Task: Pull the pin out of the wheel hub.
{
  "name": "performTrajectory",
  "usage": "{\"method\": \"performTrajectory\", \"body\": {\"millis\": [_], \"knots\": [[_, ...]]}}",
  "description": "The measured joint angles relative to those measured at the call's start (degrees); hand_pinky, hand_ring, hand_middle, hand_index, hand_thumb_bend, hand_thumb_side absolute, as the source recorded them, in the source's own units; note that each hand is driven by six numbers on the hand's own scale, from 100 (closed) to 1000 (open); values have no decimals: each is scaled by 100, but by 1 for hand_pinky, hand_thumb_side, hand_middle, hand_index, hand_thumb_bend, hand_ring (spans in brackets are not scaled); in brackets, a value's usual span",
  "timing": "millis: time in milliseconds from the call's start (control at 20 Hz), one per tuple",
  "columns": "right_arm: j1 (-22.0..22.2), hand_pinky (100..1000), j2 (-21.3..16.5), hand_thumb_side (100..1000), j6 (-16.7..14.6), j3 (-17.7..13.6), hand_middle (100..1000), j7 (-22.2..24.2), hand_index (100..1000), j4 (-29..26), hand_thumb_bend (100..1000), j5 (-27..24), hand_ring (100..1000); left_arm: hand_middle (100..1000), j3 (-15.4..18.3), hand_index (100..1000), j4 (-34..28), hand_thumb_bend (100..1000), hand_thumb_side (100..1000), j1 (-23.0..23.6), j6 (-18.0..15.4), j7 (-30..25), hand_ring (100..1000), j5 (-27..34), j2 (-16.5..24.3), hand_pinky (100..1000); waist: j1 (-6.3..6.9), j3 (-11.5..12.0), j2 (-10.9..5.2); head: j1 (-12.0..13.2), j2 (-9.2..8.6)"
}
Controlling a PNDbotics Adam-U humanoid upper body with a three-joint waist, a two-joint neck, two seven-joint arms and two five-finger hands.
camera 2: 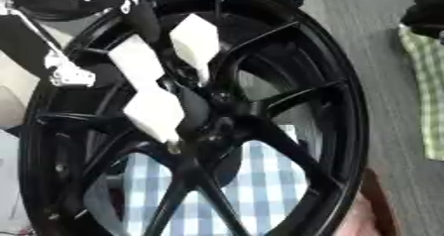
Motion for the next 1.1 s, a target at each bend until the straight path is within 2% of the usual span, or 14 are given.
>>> {"method": "performTrajectory", "body": {"millis": [150,500,650,750,850,1100], "knots": [[-1,858,3,731,7,2,617,-3,678,0,100,0,734,778,-37,843,7,222,282,0,17,-4,812,0,0,847,-3,2,45,15,0],[-8,858,44,739,47,28,615,-49,677,0,100,0,732,812,-202,852,60,235,255,31,91,-3,826,2,0,852,-3,-1,108,47,-4],[-11,858,46,744,39,28,615,-68,677,0,100,0,732,756,-234,840,95,200,228,61,124,-6,812,-5,0,849,-3,-1,112,55,-4],[-11,858,51,747,46,28,615,-82,678,0,100,0,732,708,-232,807,104,160,217,61,131,-3,795,6,-1,844,-2,0,112,61,-4],[-9,858,64,751,59,28,616,-95,679,0,100,0,733,619,-227,745,107,100,194,58,135,0,756,41,-19,824,-2,1,112,68,-4],[1,859,96,756,88,30,616,-119,679,0,100,0,733,539,-139,680,107,100,183,39,144,4,694,170,-20,803,-1,18,112,69,-4]]}}
